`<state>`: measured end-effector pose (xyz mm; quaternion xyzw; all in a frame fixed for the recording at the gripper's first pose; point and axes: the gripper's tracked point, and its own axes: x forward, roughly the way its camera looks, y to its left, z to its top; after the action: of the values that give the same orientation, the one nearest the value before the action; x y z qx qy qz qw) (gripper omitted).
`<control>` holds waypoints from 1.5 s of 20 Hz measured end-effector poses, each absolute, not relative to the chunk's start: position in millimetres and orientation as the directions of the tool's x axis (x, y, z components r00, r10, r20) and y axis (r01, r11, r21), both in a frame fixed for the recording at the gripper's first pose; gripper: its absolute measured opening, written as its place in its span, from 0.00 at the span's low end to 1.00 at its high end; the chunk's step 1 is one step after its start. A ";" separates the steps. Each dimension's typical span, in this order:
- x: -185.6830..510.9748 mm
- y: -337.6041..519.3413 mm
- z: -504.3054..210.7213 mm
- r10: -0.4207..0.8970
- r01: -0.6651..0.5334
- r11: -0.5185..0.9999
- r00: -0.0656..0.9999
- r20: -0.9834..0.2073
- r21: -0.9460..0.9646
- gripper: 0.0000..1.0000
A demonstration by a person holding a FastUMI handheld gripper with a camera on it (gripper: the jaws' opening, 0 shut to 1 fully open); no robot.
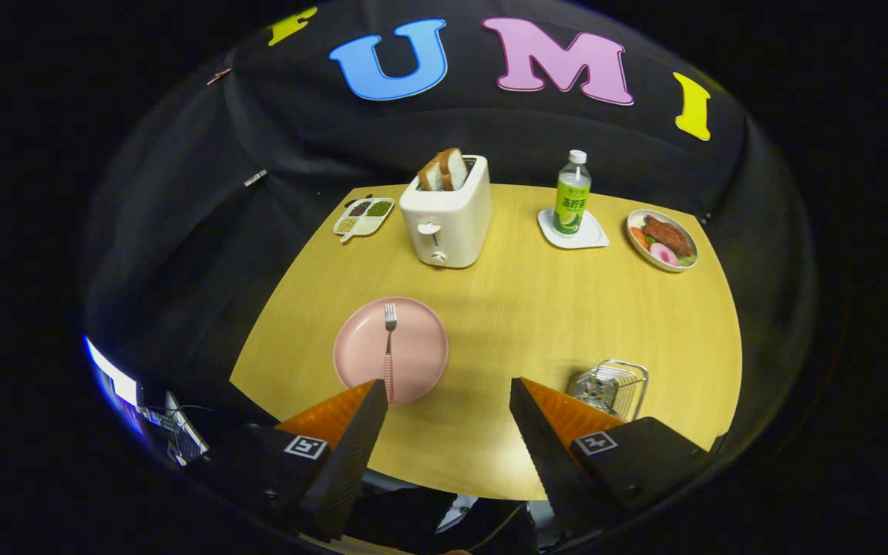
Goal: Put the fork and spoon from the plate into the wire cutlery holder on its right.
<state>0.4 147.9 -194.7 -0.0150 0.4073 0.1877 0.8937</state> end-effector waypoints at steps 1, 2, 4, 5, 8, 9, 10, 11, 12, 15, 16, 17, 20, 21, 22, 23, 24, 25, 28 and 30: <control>4.5 164.1 -204.4 0.333 -0.352 0.926 0.595 -0.732 0.135 1.00; 7.0 177.2 -215.6 0.332 -0.355 0.925 0.589 -0.736 0.134 1.00; 9.7 204.8 -242.5 0.334 -0.367 0.921 0.566 -0.754 0.132 1.00; 12.5 214.2 -256.8 0.321 -0.367 0.923 0.564 -0.761 0.118 1.00; 17.2 231.2 -296.8 0.281 -0.357 0.931 0.556 -0.782 0.080 1.00; 17.8 236.0 -308.1 0.273 -0.360 0.930 0.550 -0.789 0.072 1.00; 19.5 239.8 -318.3 0.262 -0.364 0.930 0.546 -0.795 0.057 1.00; 21.8 242.1 -328.6 0.249 -0.370 0.928 0.542 -0.802 0.039 1.00; 24.5 244.3 -337.5 0.235 -0.374 0.927 0.538 -0.809 0.021 1.00; 35.4 247.9 -362.5 0.200 -0.389 0.921 0.525 -0.827 -0.024 1.00; 36.5 249.5 -369.4 0.187 -0.389 0.921 0.517 -0.835 -0.035 1.00; 35.9 253.5 -376.8 0.177 -0.389 0.920 0.509 -0.842 -0.042 1.00; 33.9 257.8 -393.7 0.155 -0.393 0.918 0.482 -0.863 -0.055 0.99; 30.6 261.7 -398.1 0.156 -0.395 0.917 0.468 -0.870 -0.048 0.91; 28.2 263.5 -402.0 0.154 -0.399 0.916 0.457 -0.876 -0.048 0.85; 26.8 264.4 -405.4 0.151 -0.404 0.913 0.449 -0.881 -0.050 0.75; 26.3 264.4 -407.1 0.147 -0.408 0.912 0.444 -0.884 -0.053 0.73; 23.8 265.3 -410.6 0.145 -0.411 0.910 0.433 -0.889 -0.052 0.70; 23.9 265.5 -410.9 0.135 -0.406 0.912 0.432 -0.892 -0.058 0.57; 26.6 265.5 -410.4 0.137 -0.398 0.916 0.427 -0.894 -0.050 0.35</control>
<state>26.6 265.5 -410.4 -0.1276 0.5107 0.1600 0.8350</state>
